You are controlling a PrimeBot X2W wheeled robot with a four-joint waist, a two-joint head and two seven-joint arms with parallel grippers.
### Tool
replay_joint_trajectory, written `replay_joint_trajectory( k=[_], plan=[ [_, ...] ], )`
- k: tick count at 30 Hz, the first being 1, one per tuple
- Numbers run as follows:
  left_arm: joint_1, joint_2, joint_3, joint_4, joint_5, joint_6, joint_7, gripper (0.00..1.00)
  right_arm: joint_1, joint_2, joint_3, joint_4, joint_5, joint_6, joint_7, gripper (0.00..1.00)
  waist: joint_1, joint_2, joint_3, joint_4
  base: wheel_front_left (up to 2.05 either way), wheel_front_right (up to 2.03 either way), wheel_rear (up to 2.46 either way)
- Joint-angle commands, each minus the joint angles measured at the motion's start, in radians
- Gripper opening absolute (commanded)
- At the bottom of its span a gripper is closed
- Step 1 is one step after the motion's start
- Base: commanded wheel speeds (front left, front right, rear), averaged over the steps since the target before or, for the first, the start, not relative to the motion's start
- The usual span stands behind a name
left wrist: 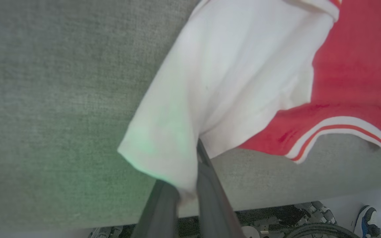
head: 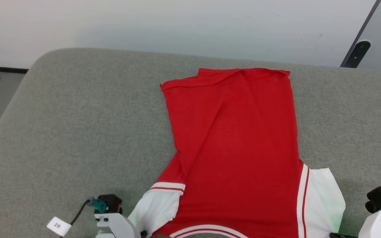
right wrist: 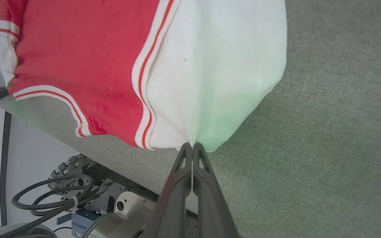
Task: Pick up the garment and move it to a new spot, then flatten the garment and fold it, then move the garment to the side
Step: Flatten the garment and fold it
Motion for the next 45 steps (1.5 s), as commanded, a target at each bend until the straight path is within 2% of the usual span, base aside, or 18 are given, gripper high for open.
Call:
replay_joint_trajectory(
  k=[1, 9, 17, 26, 27, 28, 29, 30, 31, 35, 38, 45],
  plan=[
    [0.042, 0.01, -0.017, -0.007, -0.006, 0.016, 0.026, 0.0, -0.004, 0.001, -0.002, 0.005, -0.003, -0.001, -0.004, 0.0, 0.0, 0.0, -0.002, 0.0, 0.0, 0.0, 0.0],
    [0.057, 0.044, -0.01, -0.057, -0.006, 0.048, 0.034, 0.0, -0.011, -0.012, 0.003, 0.023, -0.022, -0.001, -0.016, 0.0, 0.0, 0.0, -0.007, -0.002, 0.0, 0.0, 0.0],
    [0.035, 0.055, -0.007, -0.049, 0.016, 0.043, 0.018, 0.0, -0.028, -0.017, 0.02, 0.053, -0.052, -0.001, -0.045, 0.0, 0.0, 0.0, -0.015, -0.009, 0.0, 0.0, 0.0],
    [-0.018, 0.018, -0.001, 0.008, 0.026, 0.031, -0.001, 0.0, -0.075, 0.001, 0.06, 0.139, -0.093, -0.001, -0.052, 0.0, 0.0, 0.0, -0.004, -0.022, 0.0, 0.0, 0.0],
    [-0.022, 0.012, 0.0, 0.015, 0.027, 0.029, -0.002, 0.0, -0.083, 0.005, 0.062, 0.153, -0.098, -0.001, -0.053, 0.11, 0.0, 0.0, -0.004, -0.023, 0.0, 0.0, 0.0],
    [-0.024, 0.007, -0.001, 0.021, 0.026, 0.027, -0.006, 0.0, -0.092, 0.013, 0.059, 0.167, -0.106, -0.001, -0.058, 0.26, 0.0, 0.0, -0.003, -0.025, 0.0, 0.0, 0.0],
    [-0.026, 0.002, -0.002, 0.026, 0.027, 0.024, -0.007, 0.0, -0.103, 0.017, 0.057, 0.178, -0.117, -0.001, -0.067, 0.81, 0.0, 0.0, -0.003, -0.027, 0.0, 0.0, 0.0],
    [-0.026, 0.002, -0.002, 0.026, 0.027, 0.024, -0.007, 0.0, -0.103, 0.017, 0.057, 0.178, -0.117, -0.001, -0.067, 0.81, 0.0, 0.0, -0.003, -0.027, 0.0, 0.0, 0.0],
    [-0.027, -0.002, -0.004, 0.031, 0.028, 0.02, -0.009, 0.0, -0.112, 0.023, 0.052, 0.192, -0.128, -0.001, -0.073, 1.0, 0.0, 0.0, -0.003, -0.028, 0.0, 0.0, 0.0],
    [-0.028, -0.014, -0.004, 0.048, 0.023, 0.015, -0.017, 0.0, -0.13, 0.043, 0.045, 0.218, -0.127, -0.001, -0.061, 1.0, 0.0, 0.0, -0.008, -0.031, 0.0, 0.0, 0.0],
    [-0.024, -0.017, -0.002, 0.054, 0.02, 0.013, -0.022, 0.0, -0.124, 0.031, 0.04, 0.192, -0.11, -0.001, -0.037, 1.0, 0.0, 0.0, -0.011, -0.031, 0.0, 0.0, 0.0],
    [-0.022, -0.02, 0.005, 0.056, 0.016, 0.012, -0.034, 0.0, -0.088, -0.022, 0.012, 0.029, -0.047, -0.001, 0.015, 1.0, 0.0, 0.0, -0.01, -0.029, 0.0, 0.0, 0.0]
  ],
)
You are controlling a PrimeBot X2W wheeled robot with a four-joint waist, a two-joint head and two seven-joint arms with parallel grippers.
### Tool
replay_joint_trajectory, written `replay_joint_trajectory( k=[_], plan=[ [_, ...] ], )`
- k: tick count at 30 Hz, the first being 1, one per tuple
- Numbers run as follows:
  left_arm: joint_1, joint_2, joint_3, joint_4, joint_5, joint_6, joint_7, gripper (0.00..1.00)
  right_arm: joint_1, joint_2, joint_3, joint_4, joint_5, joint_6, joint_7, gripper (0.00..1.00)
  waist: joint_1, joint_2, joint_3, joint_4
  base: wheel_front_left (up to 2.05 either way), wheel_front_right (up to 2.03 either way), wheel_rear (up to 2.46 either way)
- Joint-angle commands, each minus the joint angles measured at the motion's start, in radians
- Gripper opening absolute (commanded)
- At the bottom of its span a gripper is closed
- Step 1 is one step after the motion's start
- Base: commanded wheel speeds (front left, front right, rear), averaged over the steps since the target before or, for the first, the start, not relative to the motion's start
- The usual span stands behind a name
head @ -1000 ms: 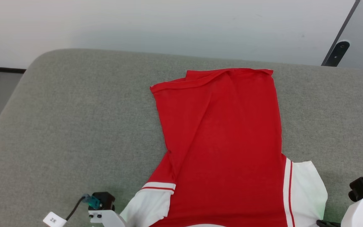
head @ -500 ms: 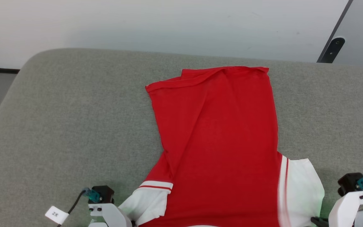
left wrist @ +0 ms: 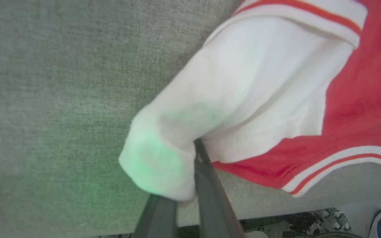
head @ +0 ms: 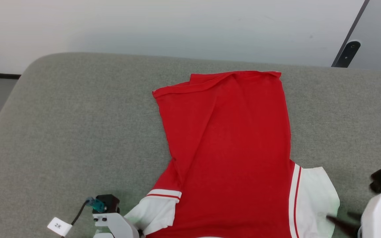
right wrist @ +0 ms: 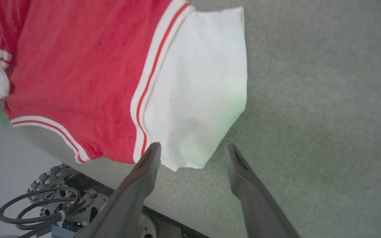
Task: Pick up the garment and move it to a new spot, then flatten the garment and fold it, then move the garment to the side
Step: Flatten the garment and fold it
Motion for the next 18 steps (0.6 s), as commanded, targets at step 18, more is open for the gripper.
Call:
replay_joint_trajectory(
  k=[18],
  plan=[
    [-0.162, -0.102, -0.017, 0.058, 0.07, -0.057, -0.064, 0.0, -0.508, -0.028, 0.061, 0.233, -0.187, -0.001, -0.515, 1.0, 0.0, 0.0, 0.097, 0.117, 0.0, 0.0, 0.0]
  ],
)
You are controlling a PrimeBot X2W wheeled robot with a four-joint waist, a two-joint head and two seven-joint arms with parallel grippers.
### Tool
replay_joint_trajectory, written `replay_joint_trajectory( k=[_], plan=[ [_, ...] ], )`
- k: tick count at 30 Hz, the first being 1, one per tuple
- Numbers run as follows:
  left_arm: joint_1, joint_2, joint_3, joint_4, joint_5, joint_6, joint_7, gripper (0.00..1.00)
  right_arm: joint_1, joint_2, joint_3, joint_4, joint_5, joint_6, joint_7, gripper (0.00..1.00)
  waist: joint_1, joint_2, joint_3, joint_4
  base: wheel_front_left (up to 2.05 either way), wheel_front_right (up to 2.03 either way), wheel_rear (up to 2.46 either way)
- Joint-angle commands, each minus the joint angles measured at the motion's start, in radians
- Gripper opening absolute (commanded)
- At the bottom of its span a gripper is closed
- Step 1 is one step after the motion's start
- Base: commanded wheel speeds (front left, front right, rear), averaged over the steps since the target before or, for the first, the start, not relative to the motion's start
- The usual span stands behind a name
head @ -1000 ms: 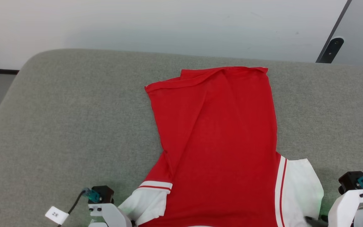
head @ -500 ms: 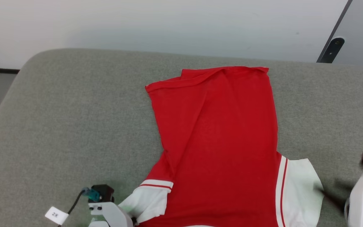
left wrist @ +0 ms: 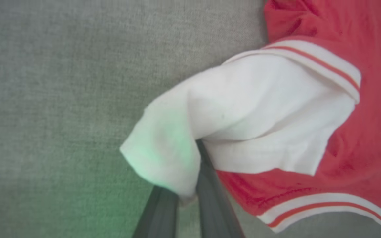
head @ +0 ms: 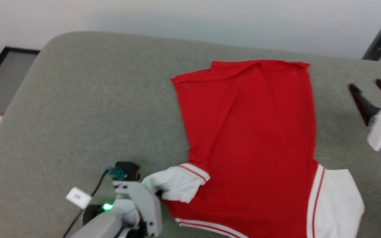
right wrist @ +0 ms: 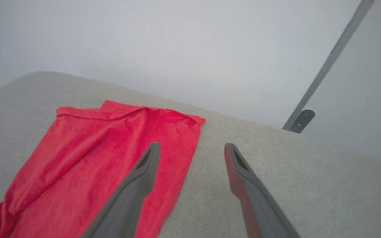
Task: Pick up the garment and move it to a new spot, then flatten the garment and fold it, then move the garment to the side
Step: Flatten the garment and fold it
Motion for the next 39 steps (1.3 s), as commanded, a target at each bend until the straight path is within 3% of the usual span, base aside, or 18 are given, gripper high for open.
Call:
replay_joint_trajectory(
  k=[1, 6, 16, 24, 33, 34, 35, 36, 39],
  plan=[
    [-0.025, -0.023, -0.01, 0.014, 0.014, -0.012, -0.002, 0.0, -0.05, -0.012, 0.052, 0.055, -0.012, -0.001, 0.008, 1.0, 0.0, 0.0, 0.045, 0.052, 0.0, 0.0, 0.0],
    [-0.066, -0.077, -0.028, 0.057, 0.02, -0.041, -0.005, 0.0, -0.23, -0.03, 0.138, 0.27, -0.018, -0.001, 0.109, 1.0, 0.0, 0.0, 0.083, 0.103, 0.0, 0.0, 0.0],
    [-0.125, -0.194, -0.08, 0.146, 0.038, -0.097, -0.008, 0.0, -0.503, -0.072, 0.171, 0.636, -0.072, -0.001, 0.279, 1.0, 0.0, 0.0, 0.151, 0.243, 0.0, 0.0, 0.0],
    [-0.154, -0.287, -0.119, 0.213, 0.045, -0.146, -0.017, 0.0, -0.593, -0.147, 0.104, 0.852, -0.163, -0.001, 0.282, 1.0, 0.0, 0.0, 0.214, 0.362, 0.0, 0.0, 0.0],
    [-0.174, -0.346, -0.135, 0.282, 0.037, -0.182, -0.035, 0.0, -0.601, -0.156, 0.003, 1.051, -0.254, -0.001, 0.25, 1.0, 0.0, 0.0, 0.27, 0.429, 0.0, 0.0, 0.0],
    [-0.175, -0.349, -0.135, 0.29, 0.038, -0.185, -0.039, 0.0, -0.602, -0.156, -0.004, 1.065, -0.266, -0.001, 0.24, 0.67, 0.0, 0.0, 0.272, 0.431, 0.0, 0.0, 0.0],
    [-0.176, -0.351, -0.134, 0.298, 0.036, -0.186, -0.04, 0.0, -0.604, -0.15, -0.018, 1.08, -0.275, -0.001, 0.226, 0.21, 0.0, 0.0, 0.274, 0.43, 0.0, 0.0, 0.0],
    [-0.176, -0.351, -0.134, 0.307, 0.034, -0.189, -0.043, 0.0, -0.605, -0.141, -0.036, 1.095, -0.284, -0.001, 0.22, 0.0, 0.0, 0.0, 0.275, 0.428, 0.0, 0.0, 0.0],
    [-0.18, -0.351, -0.129, 0.333, 0.03, -0.191, -0.046, 0.0, -0.614, -0.12, -0.061, 1.125, -0.32, 0.0, 0.214, 0.0, 0.0, 0.0, 0.276, 0.416, 0.0, 0.0, 0.0]
  ],
)
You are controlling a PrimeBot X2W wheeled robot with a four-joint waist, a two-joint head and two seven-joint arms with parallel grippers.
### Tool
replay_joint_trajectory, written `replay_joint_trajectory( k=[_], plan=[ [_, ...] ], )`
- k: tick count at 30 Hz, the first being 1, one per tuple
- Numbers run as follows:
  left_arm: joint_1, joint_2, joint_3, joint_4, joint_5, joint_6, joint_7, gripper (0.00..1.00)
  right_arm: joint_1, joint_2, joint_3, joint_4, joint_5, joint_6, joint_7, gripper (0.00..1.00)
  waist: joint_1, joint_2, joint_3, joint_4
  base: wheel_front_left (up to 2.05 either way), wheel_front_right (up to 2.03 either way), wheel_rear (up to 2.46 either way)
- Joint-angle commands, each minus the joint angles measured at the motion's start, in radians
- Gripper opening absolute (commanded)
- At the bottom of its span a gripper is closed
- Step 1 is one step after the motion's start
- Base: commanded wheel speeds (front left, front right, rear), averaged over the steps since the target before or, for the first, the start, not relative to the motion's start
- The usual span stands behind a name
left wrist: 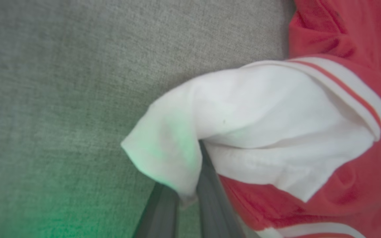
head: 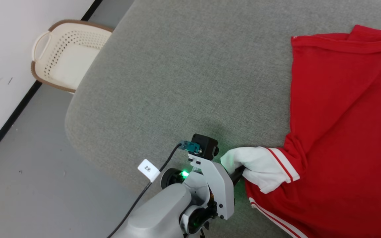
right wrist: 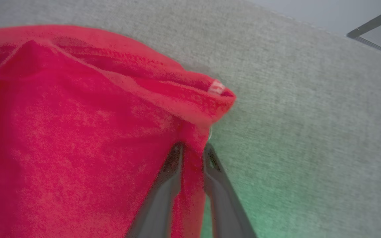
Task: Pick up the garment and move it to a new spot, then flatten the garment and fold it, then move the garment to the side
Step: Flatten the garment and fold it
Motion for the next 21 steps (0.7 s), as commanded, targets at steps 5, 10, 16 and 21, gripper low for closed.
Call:
replay_joint_trajectory(
  k=[5, 10, 16, 21],
  plan=[
    [0.035, 0.023, -0.009, 0.113, -0.011, 0.018, 0.016, 0.0, 0.027, 0.093, -0.026, 0.066, -0.034, 0.004, 0.015, 0.0, 0.0, 0.0, -0.017, -0.032, 0.0, 0.0, 0.0],
    [0.027, 0.036, -0.001, 0.127, -0.013, 0.019, 0.013, 0.0, 0.013, 0.11, -0.024, 0.049, -0.018, 0.005, -0.003, 0.0, 0.0, 0.0, -0.046, -0.06, 0.0, 0.0, 0.0],
    [0.033, 0.069, 0.02, 0.138, -0.021, 0.032, 0.002, 0.0, 0.026, 0.127, -0.002, 0.017, 0.034, 0.003, -0.016, 0.0, 0.0, 0.0, -0.091, -0.112, 0.0, 0.0, 0.0],
    [0.045, 0.105, 0.036, 0.141, -0.034, 0.041, 0.001, 0.0, 0.098, 0.143, 0.048, -0.025, 0.105, 0.002, -0.002, 0.0, 0.0, 0.0, -0.128, -0.164, 0.0, 0.0, 0.0]
  ],
)
